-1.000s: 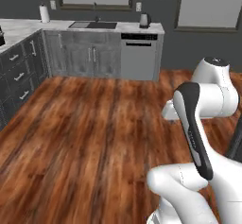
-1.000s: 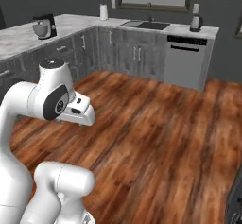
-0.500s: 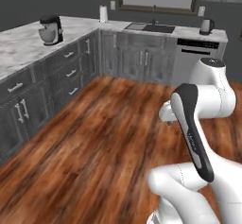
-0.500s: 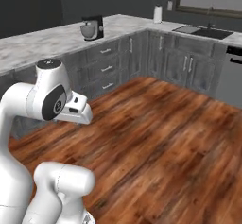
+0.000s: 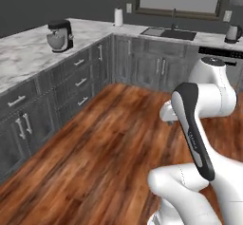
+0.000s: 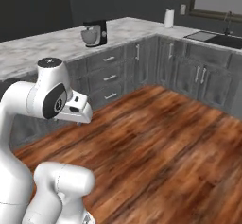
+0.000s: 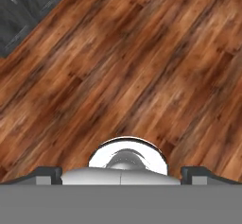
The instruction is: Navigate to the stand mixer.
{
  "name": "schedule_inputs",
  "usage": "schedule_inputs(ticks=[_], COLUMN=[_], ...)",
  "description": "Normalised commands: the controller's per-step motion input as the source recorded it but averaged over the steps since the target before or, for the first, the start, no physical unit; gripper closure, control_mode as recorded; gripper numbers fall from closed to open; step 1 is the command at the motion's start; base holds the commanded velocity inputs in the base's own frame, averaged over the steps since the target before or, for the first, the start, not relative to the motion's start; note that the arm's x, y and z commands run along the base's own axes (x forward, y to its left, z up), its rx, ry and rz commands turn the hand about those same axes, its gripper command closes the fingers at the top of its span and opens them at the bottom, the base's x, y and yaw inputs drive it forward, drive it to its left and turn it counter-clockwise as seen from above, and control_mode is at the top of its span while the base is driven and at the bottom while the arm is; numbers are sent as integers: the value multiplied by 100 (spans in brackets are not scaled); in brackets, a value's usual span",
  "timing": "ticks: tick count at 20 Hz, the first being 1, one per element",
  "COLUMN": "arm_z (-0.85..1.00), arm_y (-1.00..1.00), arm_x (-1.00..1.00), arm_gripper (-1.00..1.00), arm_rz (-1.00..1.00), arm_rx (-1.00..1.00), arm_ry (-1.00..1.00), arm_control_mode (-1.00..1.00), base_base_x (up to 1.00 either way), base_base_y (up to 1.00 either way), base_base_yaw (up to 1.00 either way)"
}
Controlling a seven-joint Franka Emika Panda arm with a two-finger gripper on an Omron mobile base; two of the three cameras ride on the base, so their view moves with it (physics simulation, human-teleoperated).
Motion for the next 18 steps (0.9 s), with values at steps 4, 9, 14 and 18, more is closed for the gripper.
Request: schedule_inputs(ticks=[4,9,14,18], arm_z=[0,0,0,0], arm_y=[0,0,0,0], arm_x=[0,0,0,0], arm_gripper=[-100,-100,-100,-100], arm_rz=[0,0,0,0], arm_rx=[0,0,0,0], arm_ry=[0,0,0,0], arm_control_mode=[100,100,100,100], base_base_x=[100,100,100,100], base_base_y=[0,0,-2,-15], base_base_yaw=[24,23,27,35])
